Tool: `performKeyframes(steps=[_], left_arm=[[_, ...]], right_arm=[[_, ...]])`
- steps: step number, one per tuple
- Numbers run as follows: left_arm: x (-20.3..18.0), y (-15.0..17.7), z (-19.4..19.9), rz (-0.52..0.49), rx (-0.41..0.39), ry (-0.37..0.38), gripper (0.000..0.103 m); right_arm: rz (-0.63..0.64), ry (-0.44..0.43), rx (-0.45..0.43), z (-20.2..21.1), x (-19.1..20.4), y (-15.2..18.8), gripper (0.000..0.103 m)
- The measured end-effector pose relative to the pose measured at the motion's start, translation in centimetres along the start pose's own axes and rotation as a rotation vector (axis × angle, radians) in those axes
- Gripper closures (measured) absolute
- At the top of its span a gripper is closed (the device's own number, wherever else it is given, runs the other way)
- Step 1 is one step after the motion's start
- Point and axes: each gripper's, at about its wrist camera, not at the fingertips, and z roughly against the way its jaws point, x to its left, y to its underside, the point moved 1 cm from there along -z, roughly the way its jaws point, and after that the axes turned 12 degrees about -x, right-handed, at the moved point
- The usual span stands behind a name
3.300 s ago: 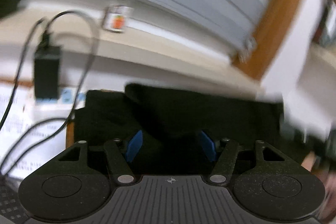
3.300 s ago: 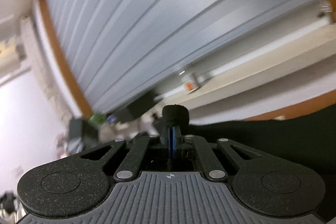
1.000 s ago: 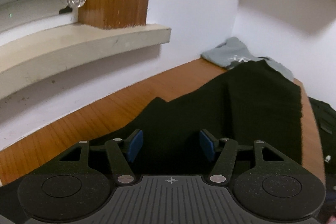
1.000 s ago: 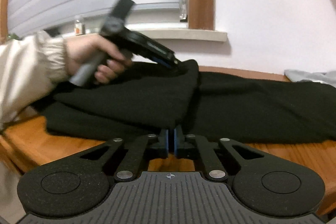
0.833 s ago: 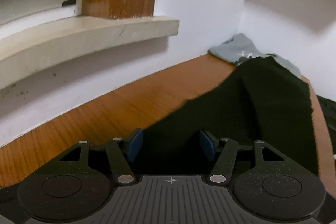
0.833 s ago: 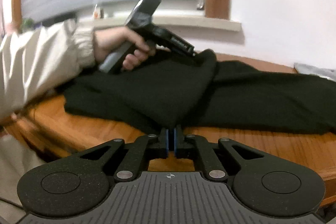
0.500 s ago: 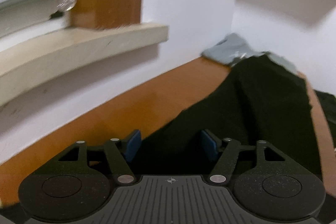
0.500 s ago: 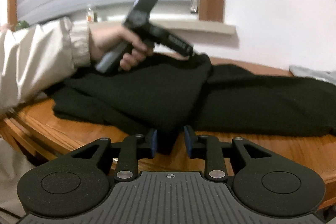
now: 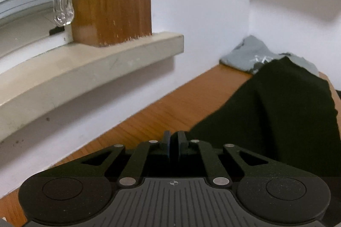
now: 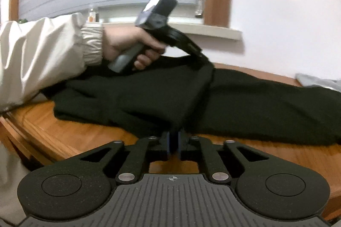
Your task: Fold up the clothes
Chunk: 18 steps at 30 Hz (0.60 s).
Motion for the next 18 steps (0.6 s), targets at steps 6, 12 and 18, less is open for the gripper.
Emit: performKeyframes(steps=[6,12,18], left_arm=[[-0.3,0.4,3.7,0.026,-0.021,0.059,0.038],[0.3,2.1,6.8,0.069,0.021,0.079,0.035],[1.5,2.8,8.5,0.043,-0.009,0.048,0.033]], right_arm=[[-0.290,0.154,-0.052,3.6,-9.3,1.2,0.063],[-0.584,0.417,-0.085,4.2,-19.7,1.8,0.062],[-0.540,0.548,-0.083,1.1,-21.2,1.4,0.057]])
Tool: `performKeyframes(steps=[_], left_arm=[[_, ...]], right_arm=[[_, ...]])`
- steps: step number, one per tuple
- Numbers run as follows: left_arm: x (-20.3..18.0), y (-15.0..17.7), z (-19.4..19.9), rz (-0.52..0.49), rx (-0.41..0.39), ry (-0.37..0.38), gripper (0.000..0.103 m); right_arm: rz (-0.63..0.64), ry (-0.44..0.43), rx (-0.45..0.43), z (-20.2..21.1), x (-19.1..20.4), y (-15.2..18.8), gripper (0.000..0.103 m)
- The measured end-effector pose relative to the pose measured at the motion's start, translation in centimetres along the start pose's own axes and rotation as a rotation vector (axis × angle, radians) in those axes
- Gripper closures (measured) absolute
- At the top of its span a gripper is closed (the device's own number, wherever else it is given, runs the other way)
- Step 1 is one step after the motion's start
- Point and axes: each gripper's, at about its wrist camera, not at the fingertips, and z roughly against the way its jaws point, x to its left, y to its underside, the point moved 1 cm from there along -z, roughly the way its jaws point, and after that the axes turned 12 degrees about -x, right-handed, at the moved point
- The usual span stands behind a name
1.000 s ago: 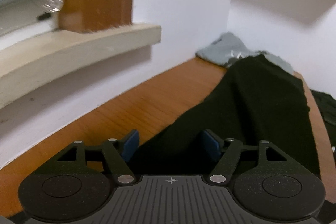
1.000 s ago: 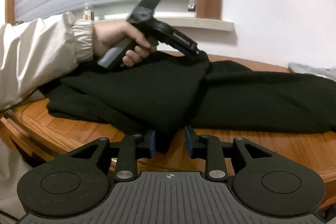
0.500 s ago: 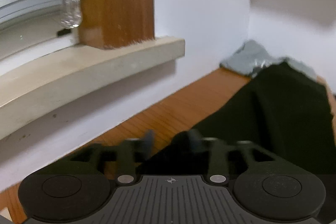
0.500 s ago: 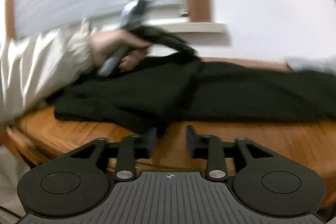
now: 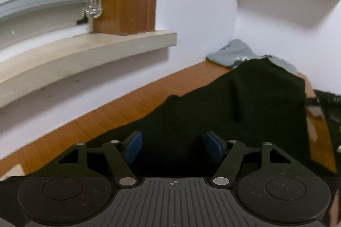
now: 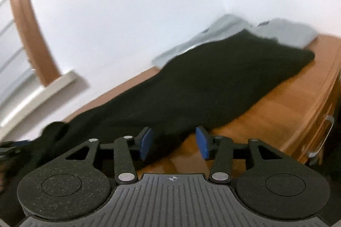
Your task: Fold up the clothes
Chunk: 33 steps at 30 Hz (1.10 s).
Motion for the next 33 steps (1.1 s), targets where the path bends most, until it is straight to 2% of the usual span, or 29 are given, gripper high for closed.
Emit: performKeyframes(steps=[1,2,3,5,8,10,11,14,15,17,18,23,27,31,32,33], left_arm=[[0.3,0.1,0.0,0.008,0.000,-0.009,0.033],[0.7,0.2,0.0,0.018,-0.004,-0.018,0.033],[1.0,0.3,0.1,0.028,-0.009,-0.029,0.033],[1.7,0.2,0.4,0.055,-0.025,-0.033,0.033],[2.5,0.3,1.1,0.060,-0.037,-0.062,0.033],[3.1,0.5,1.1,0.070,-0.025,-0.081,0.032],[3.4,0.5,1.0,0.082,-0.016,-0.082,0.032],[3.7,0.5,0.8,0.092,0.004,-0.080,0.031],[3.6,0.6,0.8,0.086,0.012,-0.079,0.030],[3.6,0.6,0.6,0.077,0.028,-0.090,0.030],[3.7,0.7,0.5,0.077,0.035,-0.096,0.030],[3.9,0.7,0.4,0.093,0.044,-0.091,0.029],[3.7,0.8,0.4,0.083,0.046,-0.093,0.028],[3.6,0.8,0.3,0.075,0.049,-0.091,0.027],[3.6,0.9,0.2,0.071,0.051,-0.089,0.026],[3.5,0.9,0.2,0.067,0.052,-0.090,0.026]], right_arm=[[-0.008,0.011,-0.008,-0.3,-0.2,-0.1,0.057],[-0.017,0.021,-0.015,-0.5,-0.5,-0.1,0.062],[-0.027,0.031,-0.022,-0.8,-0.8,-0.2,0.100],[-0.046,0.050,-0.037,-1.3,-1.3,-0.3,0.100],[-0.040,0.041,-0.184,3.0,-1.7,-3.0,0.100],[-0.018,0.032,-0.173,4.1,-1.6,-3.5,0.099],[0.003,0.032,-0.119,3.5,-1.7,-3.1,0.098],[-0.057,0.073,-0.008,1.8,-3.5,-1.9,0.078],[-0.086,0.073,-0.023,1.9,-4.3,-1.9,0.066],[-0.138,0.092,-0.053,1.8,-6.0,-2.3,0.054],[-0.159,0.114,-0.064,1.5,-6.9,-2.6,0.053],[-0.295,0.202,-0.096,-1.2,-11.9,-4.8,0.053],[-0.304,0.316,-0.132,-3.6,-14.7,-6.9,0.053],[-0.304,0.352,-0.159,-5.1,-16.4,-7.4,0.054],[-0.305,0.359,-0.167,-5.3,-16.7,-7.4,0.057],[-0.307,0.366,-0.174,-5.6,-17.0,-7.4,0.085]])
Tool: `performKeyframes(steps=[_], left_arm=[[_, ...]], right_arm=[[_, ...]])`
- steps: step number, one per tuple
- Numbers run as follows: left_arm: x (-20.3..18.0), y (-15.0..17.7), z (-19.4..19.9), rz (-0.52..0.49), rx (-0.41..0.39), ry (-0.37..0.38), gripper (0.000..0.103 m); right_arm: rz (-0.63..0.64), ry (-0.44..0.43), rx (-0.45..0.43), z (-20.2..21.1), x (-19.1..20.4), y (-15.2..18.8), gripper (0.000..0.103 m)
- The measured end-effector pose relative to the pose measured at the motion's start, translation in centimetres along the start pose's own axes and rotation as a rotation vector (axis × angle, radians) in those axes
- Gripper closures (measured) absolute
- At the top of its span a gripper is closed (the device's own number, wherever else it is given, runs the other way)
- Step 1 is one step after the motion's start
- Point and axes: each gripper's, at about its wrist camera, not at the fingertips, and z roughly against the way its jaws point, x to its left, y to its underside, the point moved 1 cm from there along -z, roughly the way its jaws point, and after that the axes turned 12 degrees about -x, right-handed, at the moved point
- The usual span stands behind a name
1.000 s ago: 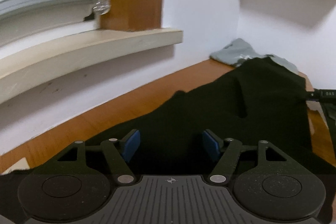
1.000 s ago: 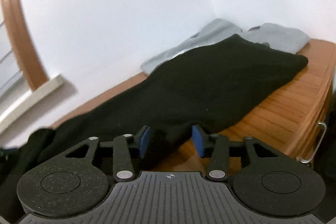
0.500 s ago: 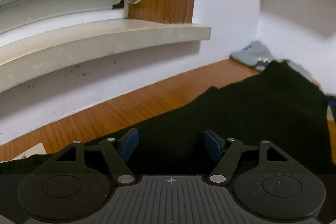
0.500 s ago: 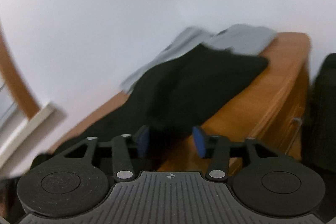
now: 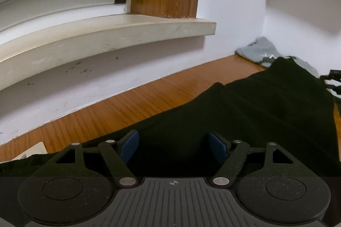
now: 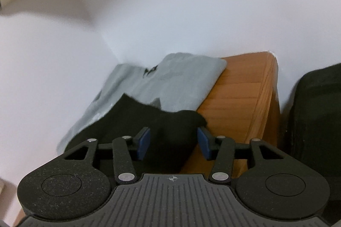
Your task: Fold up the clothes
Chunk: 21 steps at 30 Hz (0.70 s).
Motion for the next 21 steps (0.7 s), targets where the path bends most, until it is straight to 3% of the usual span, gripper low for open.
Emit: performKeyframes(steps=[1,2,5,9,14,17,21], left_arm=[[-0.1,0.0,0.0,-0.003,0.000,-0.001,0.026],[-0.1,0.0,0.0,-0.006,-0.001,-0.002,0.026],[-0.2,0.0,0.1,-0.012,-0.008,-0.005,0.026],[-0.2,-0.4,0.8,-0.014,-0.025,0.006,0.026],[-0.1,-0.9,3.9,-0.018,-0.062,0.028,0.026],[0.4,-1.0,6.1,-0.008,-0.081,0.027,0.026],[2.1,-1.5,9.2,0.012,-0.119,-0.004,0.026]], right_arm=[[-0.029,-0.006,0.013,-0.4,-0.3,0.2,0.097],[-0.060,-0.012,0.028,-0.7,-0.7,0.3,0.097],[-0.050,-0.050,-0.052,1.3,0.0,-0.6,0.098],[-0.007,-0.075,-0.198,5.3,2.6,-5.7,0.098],[0.159,-0.050,-0.230,7.5,6.5,-10.2,0.098],[0.135,-0.122,-0.236,8.7,8.6,-10.4,0.098],[0.185,-0.290,-0.209,12.1,15.1,-8.3,0.098]])
